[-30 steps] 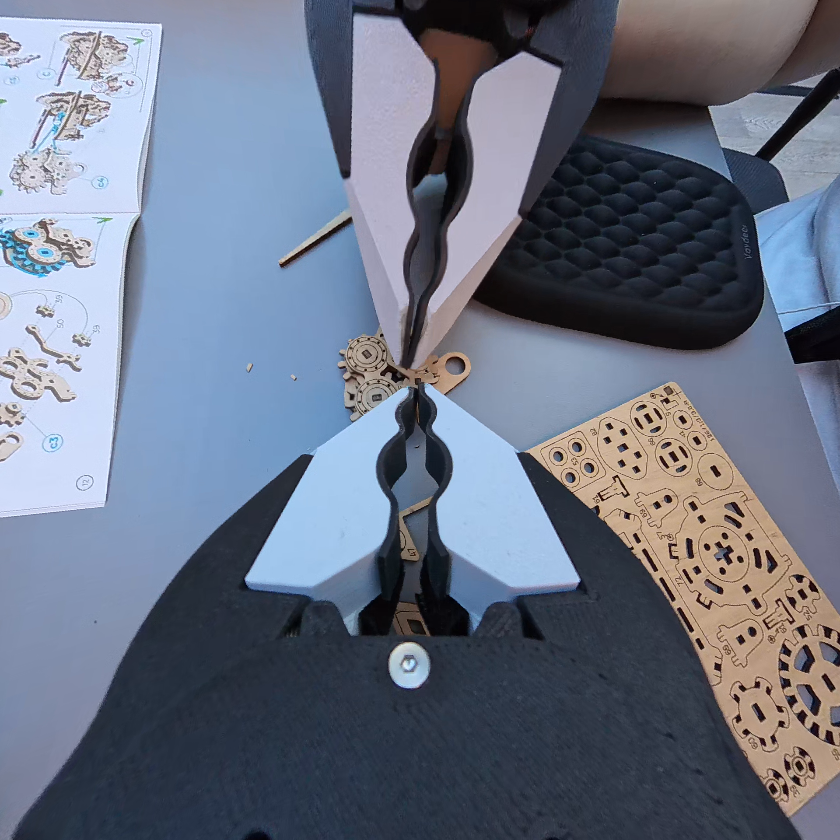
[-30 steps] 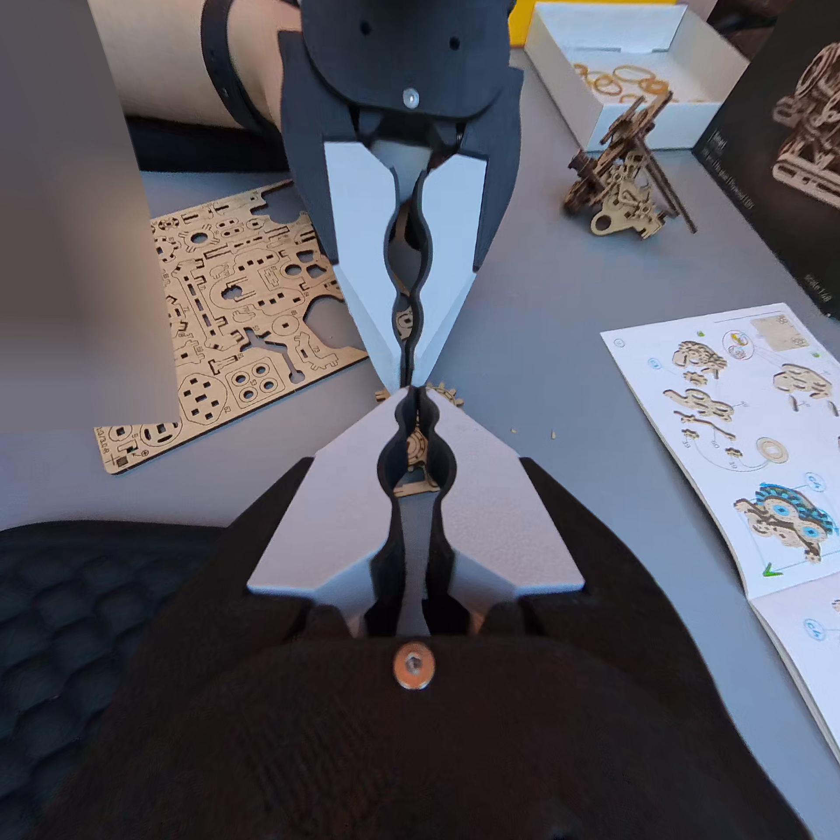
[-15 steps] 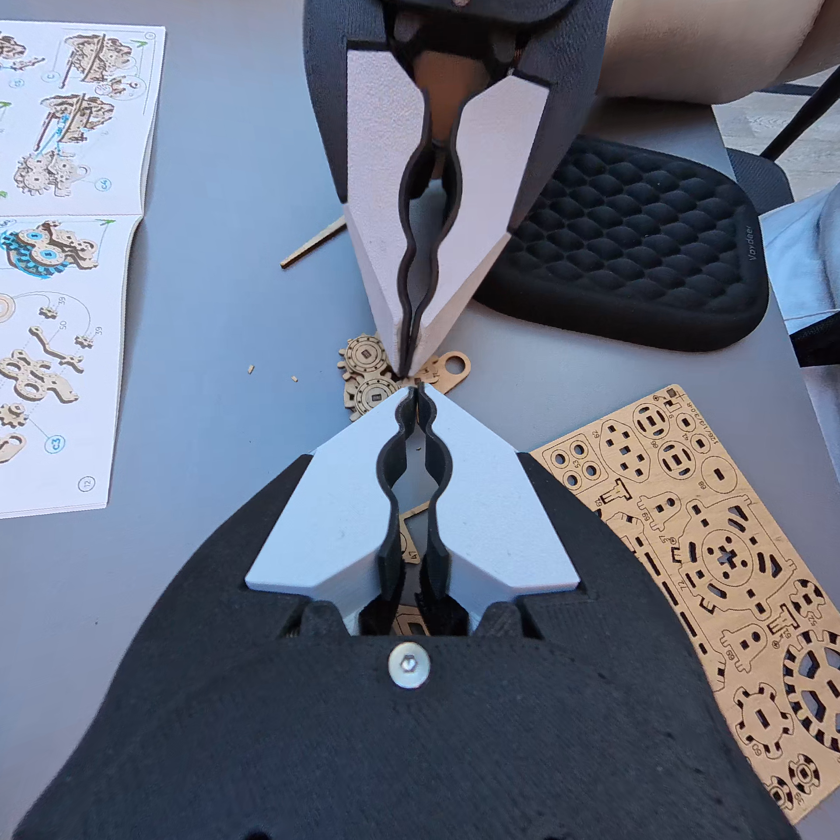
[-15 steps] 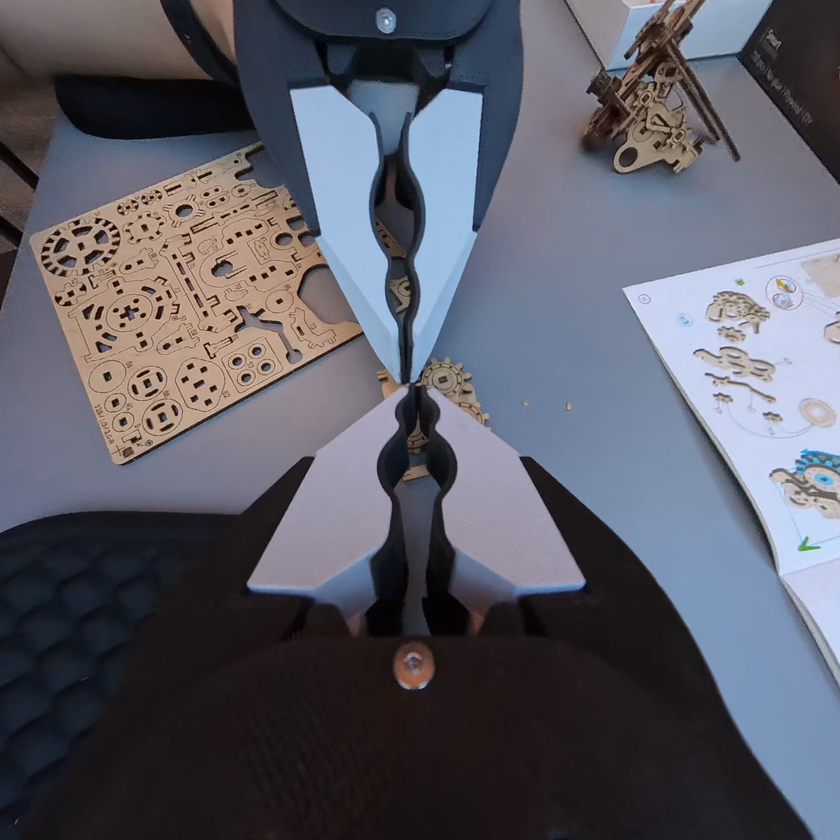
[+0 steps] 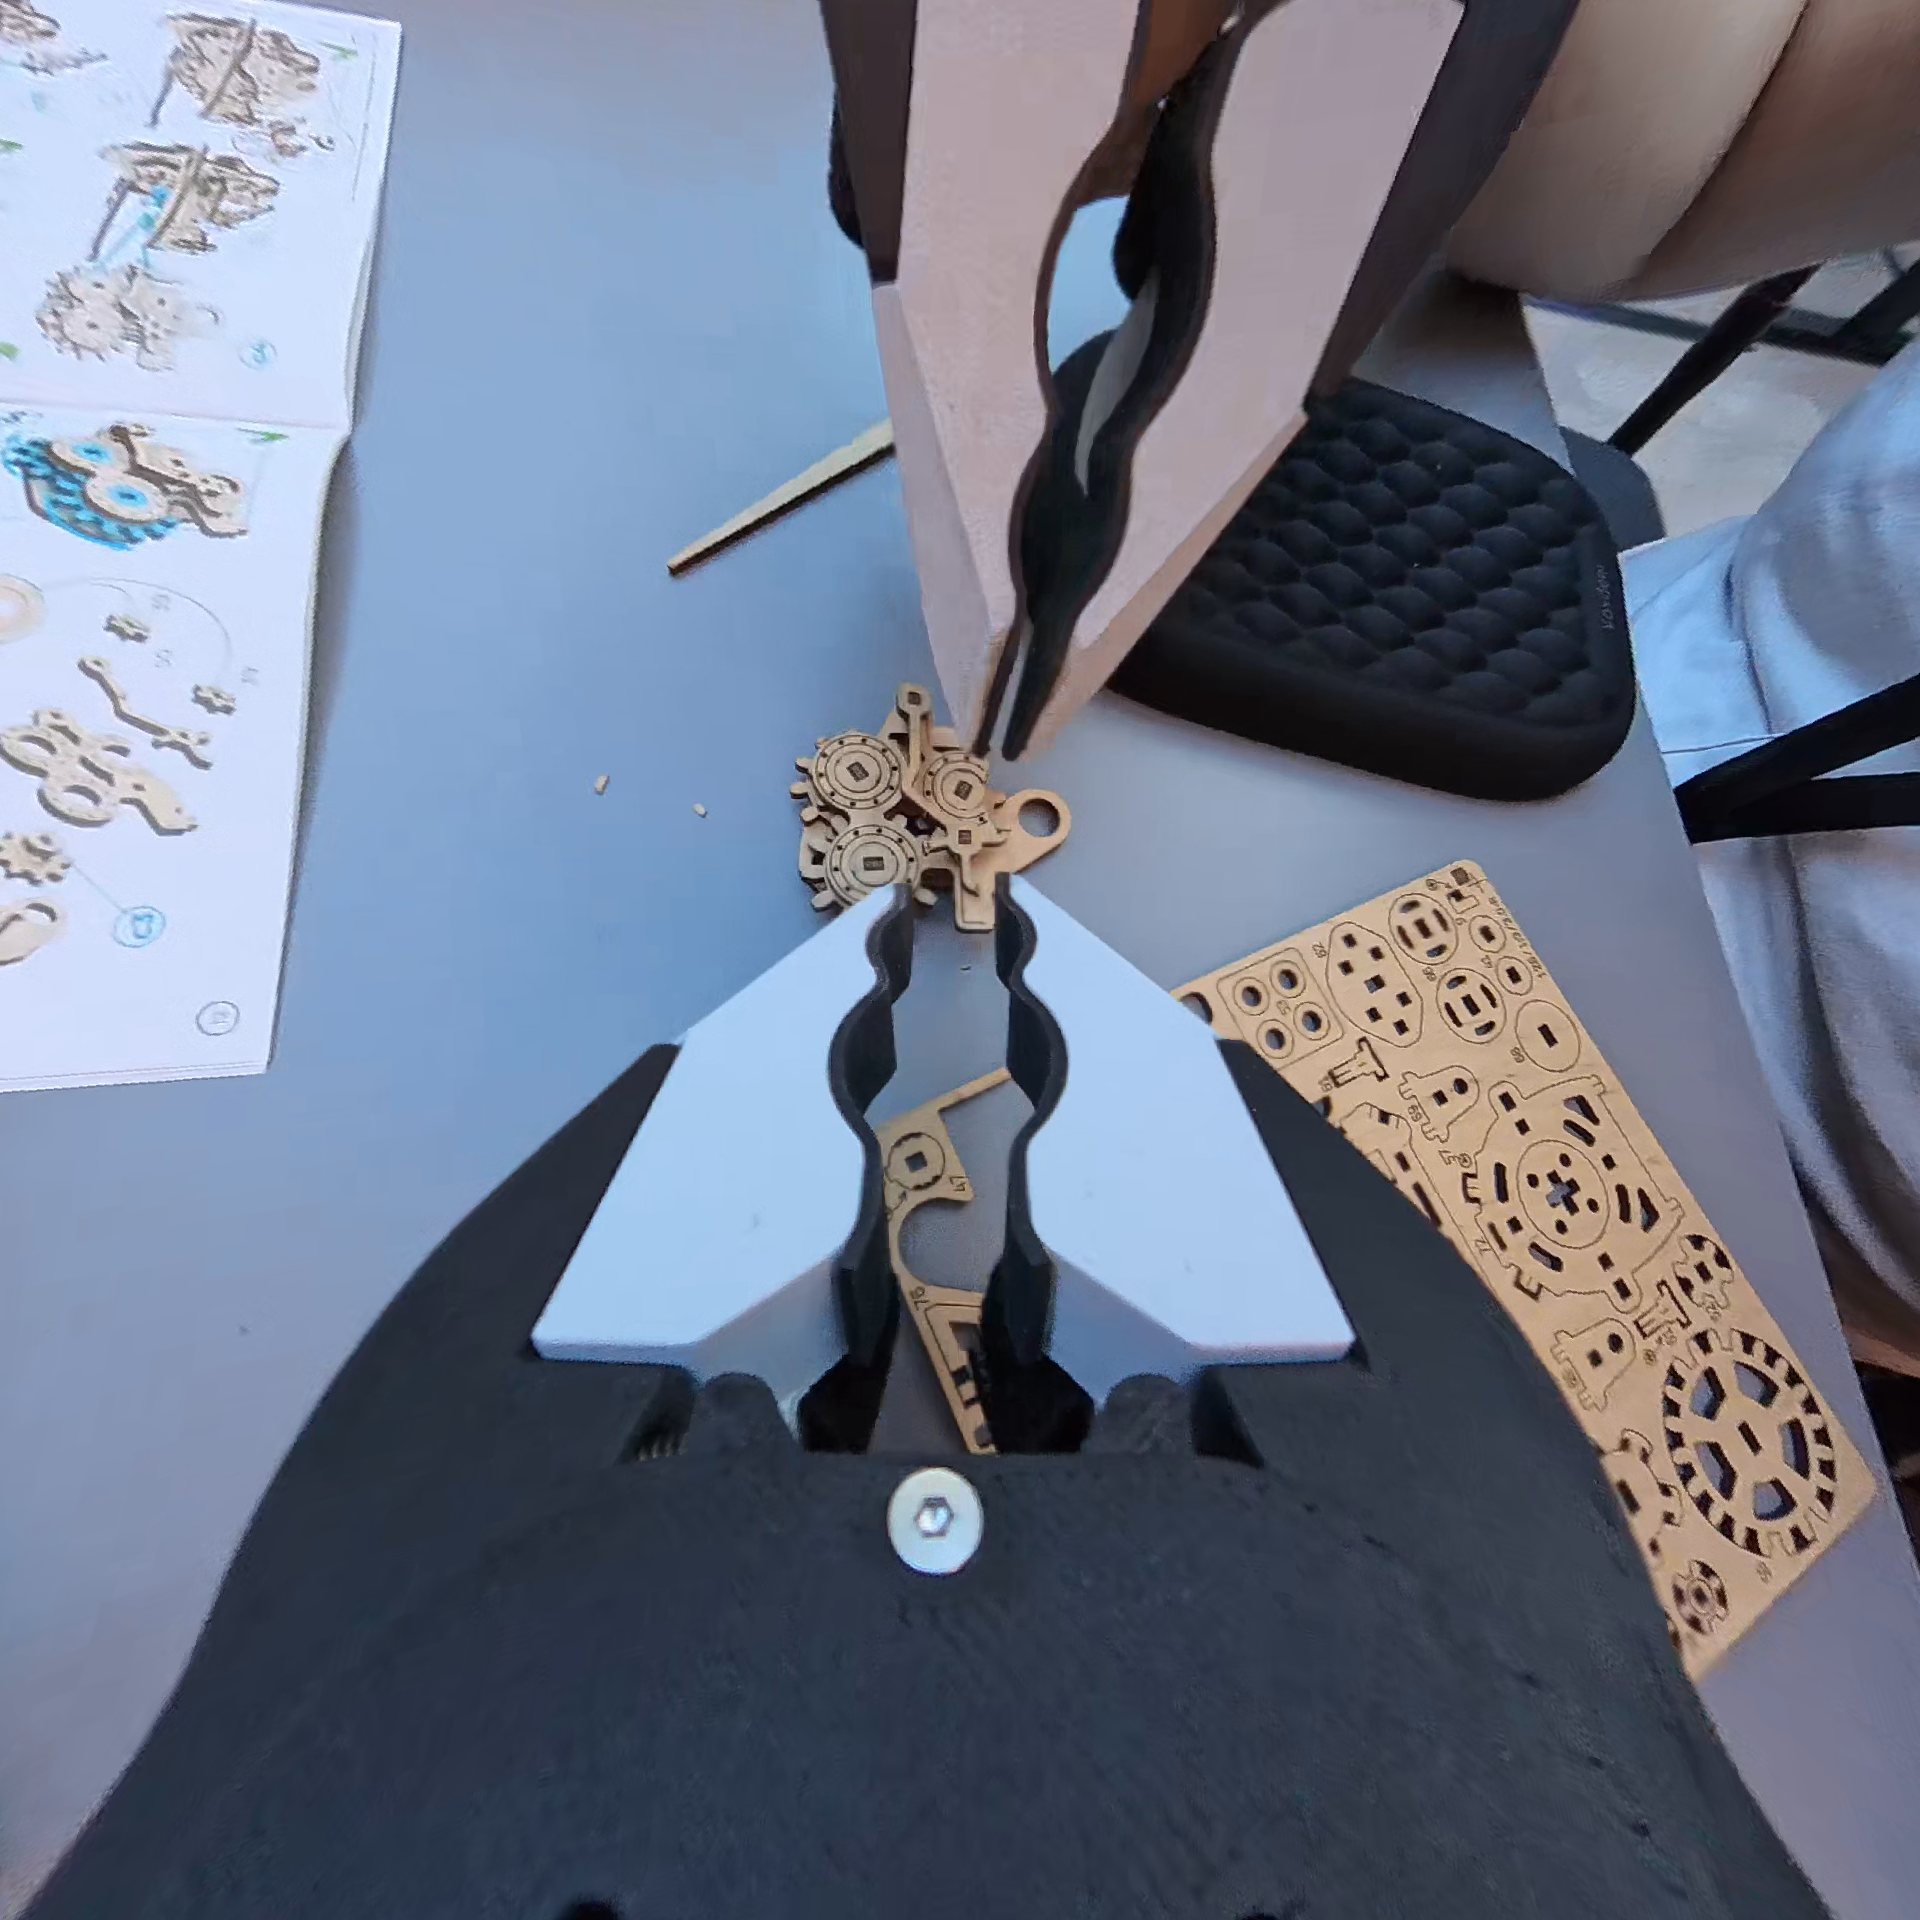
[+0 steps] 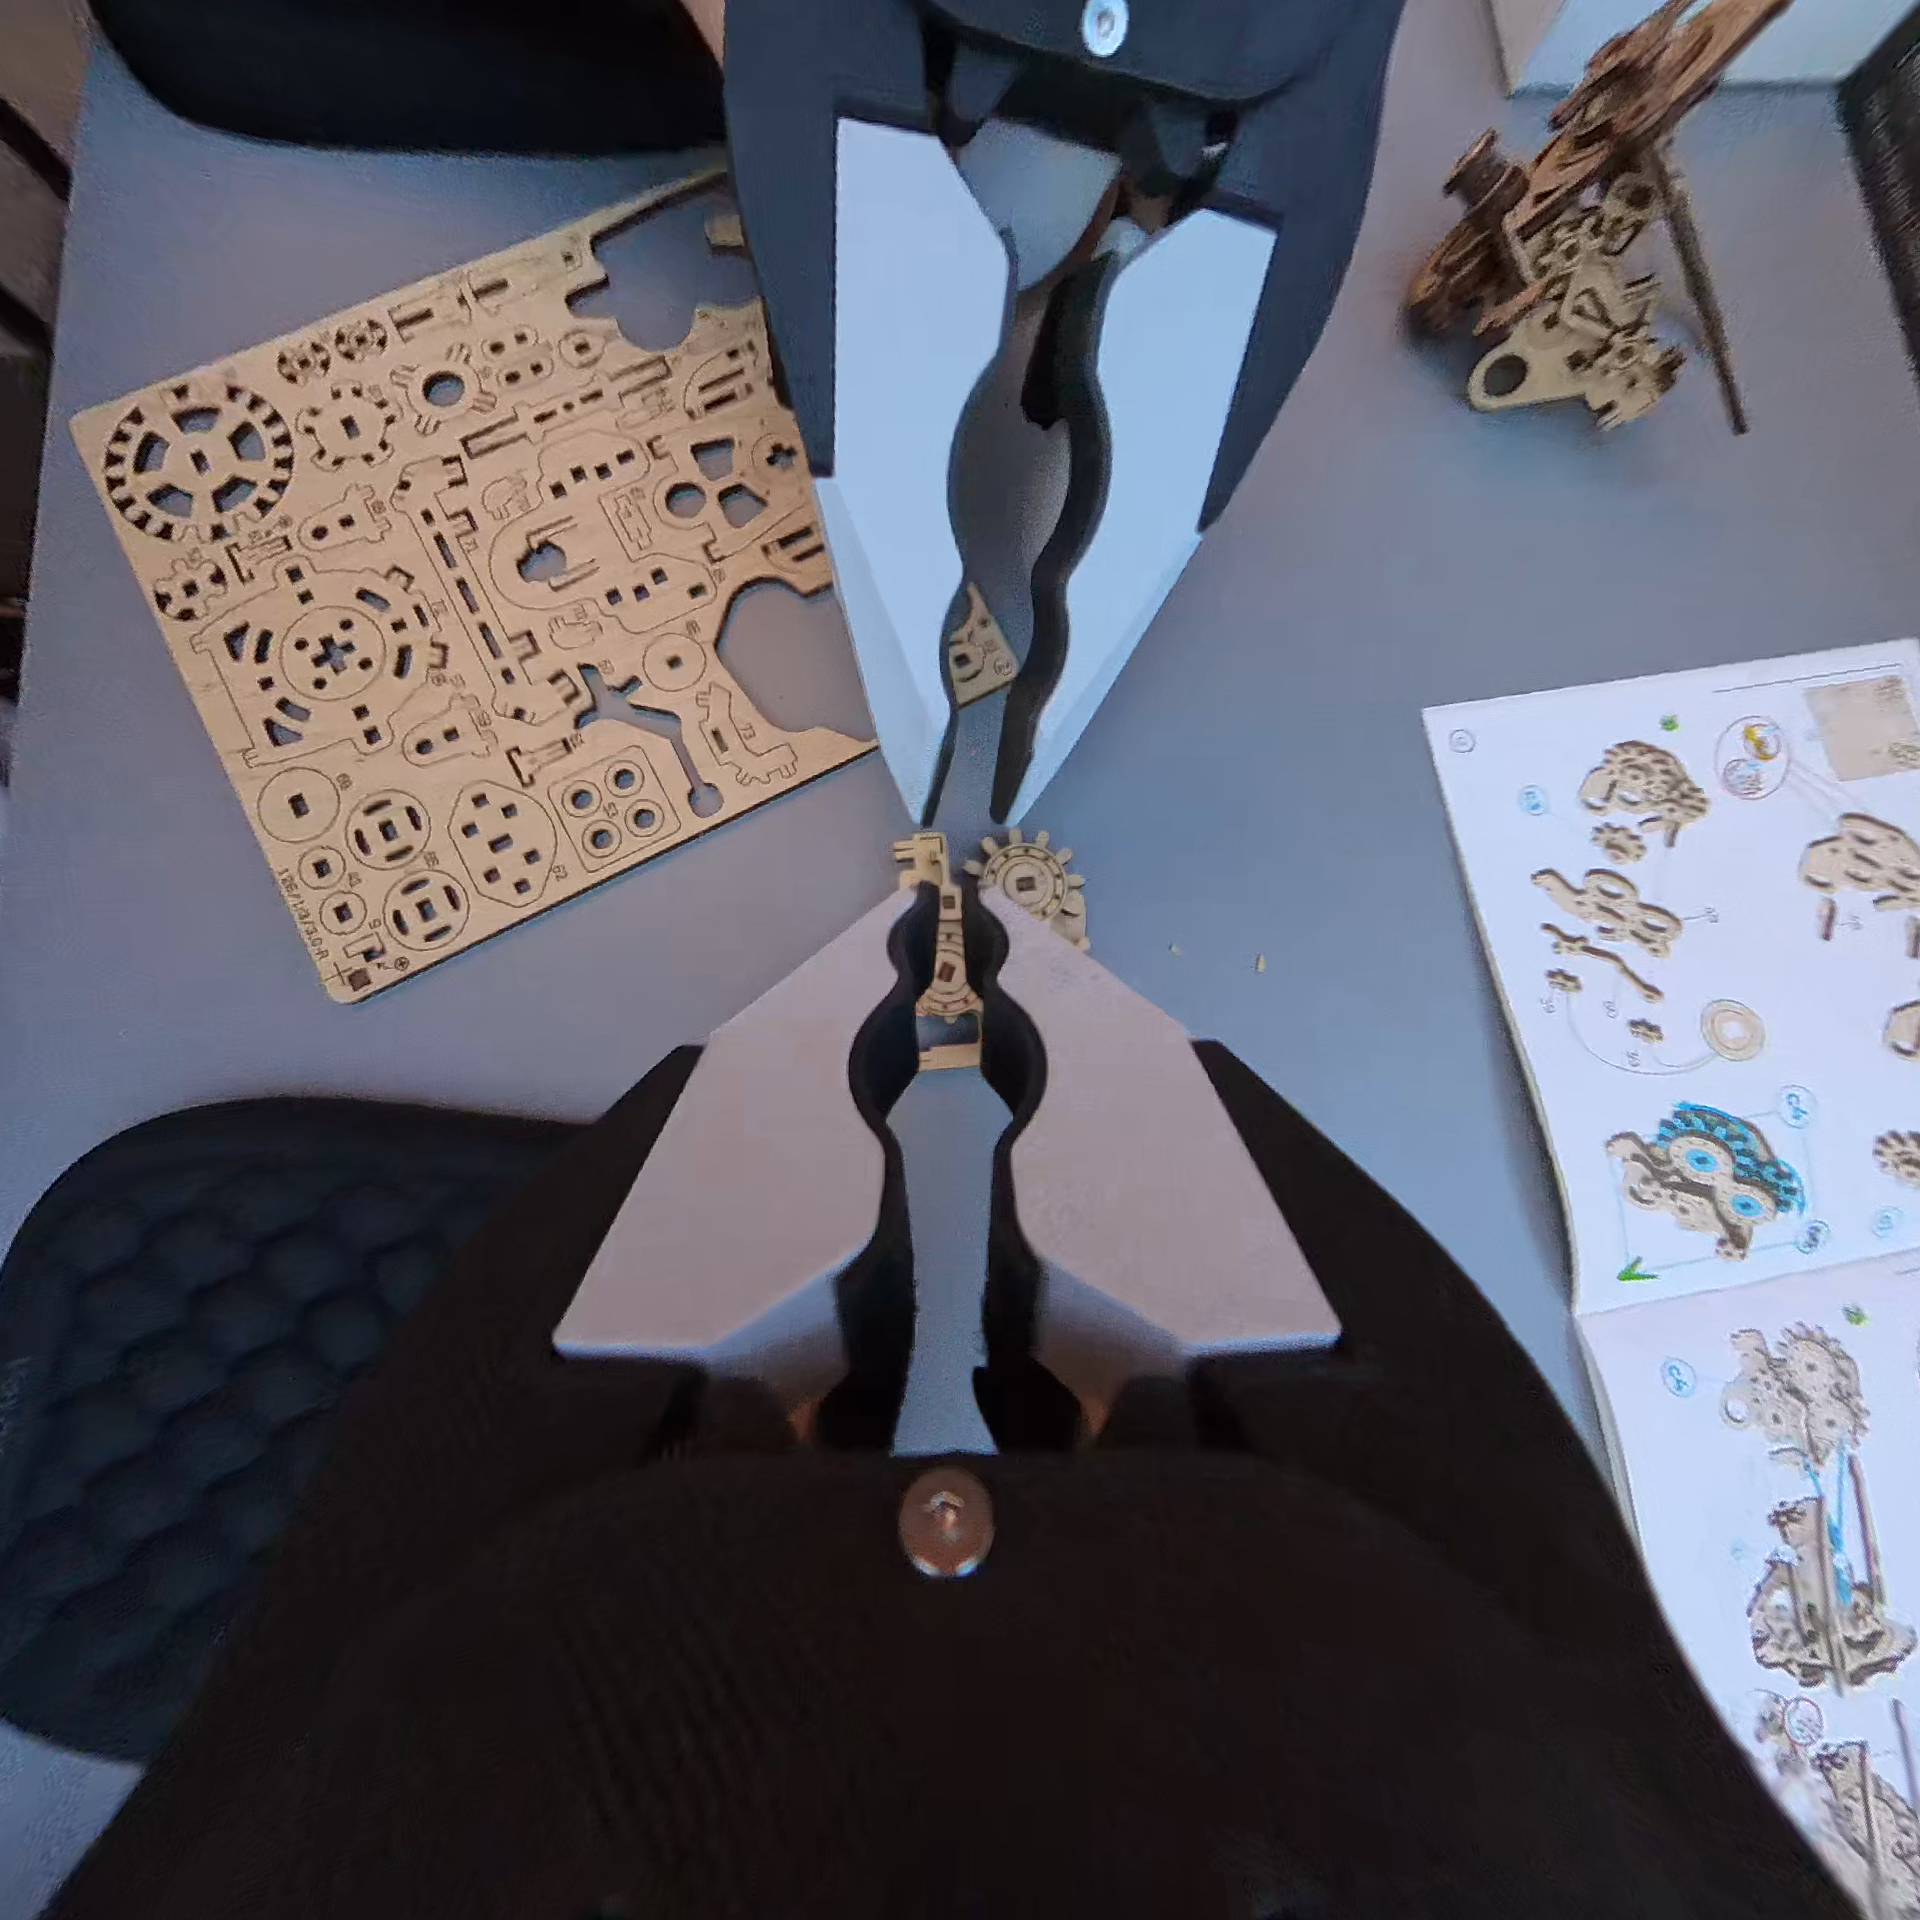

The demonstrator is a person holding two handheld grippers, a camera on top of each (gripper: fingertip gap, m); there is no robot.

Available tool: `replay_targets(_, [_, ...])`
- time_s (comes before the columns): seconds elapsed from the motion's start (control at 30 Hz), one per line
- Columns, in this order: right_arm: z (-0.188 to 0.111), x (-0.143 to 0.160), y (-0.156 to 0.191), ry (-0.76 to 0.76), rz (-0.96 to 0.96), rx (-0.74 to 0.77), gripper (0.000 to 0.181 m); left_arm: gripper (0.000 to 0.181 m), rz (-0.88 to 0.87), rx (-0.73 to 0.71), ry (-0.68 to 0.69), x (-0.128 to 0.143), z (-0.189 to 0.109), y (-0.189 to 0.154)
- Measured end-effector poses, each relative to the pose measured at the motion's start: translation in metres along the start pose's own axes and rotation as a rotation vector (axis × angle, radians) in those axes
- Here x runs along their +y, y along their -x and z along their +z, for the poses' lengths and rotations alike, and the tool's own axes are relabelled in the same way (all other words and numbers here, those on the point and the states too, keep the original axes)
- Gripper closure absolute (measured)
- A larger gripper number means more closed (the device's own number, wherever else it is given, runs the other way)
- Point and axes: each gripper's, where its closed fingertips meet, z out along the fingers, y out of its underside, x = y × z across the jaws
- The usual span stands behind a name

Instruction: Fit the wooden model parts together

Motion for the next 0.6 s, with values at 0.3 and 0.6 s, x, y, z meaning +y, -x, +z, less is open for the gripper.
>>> replay_targets(0.3, [0.018, 0.017, 0.001, 0.327, -0.124, -0.023, 0.178, 0.18, 0.03, 0.004, 0.022, 0.005, 0.005, -0.003])
replay_targets(0.6, [0.021, 0.015, 0.0, 0.39, -0.116, -0.058, 0.178, 0.18, -0.019, 0.053, 0.052, 0.015, 0.012, -0.004])
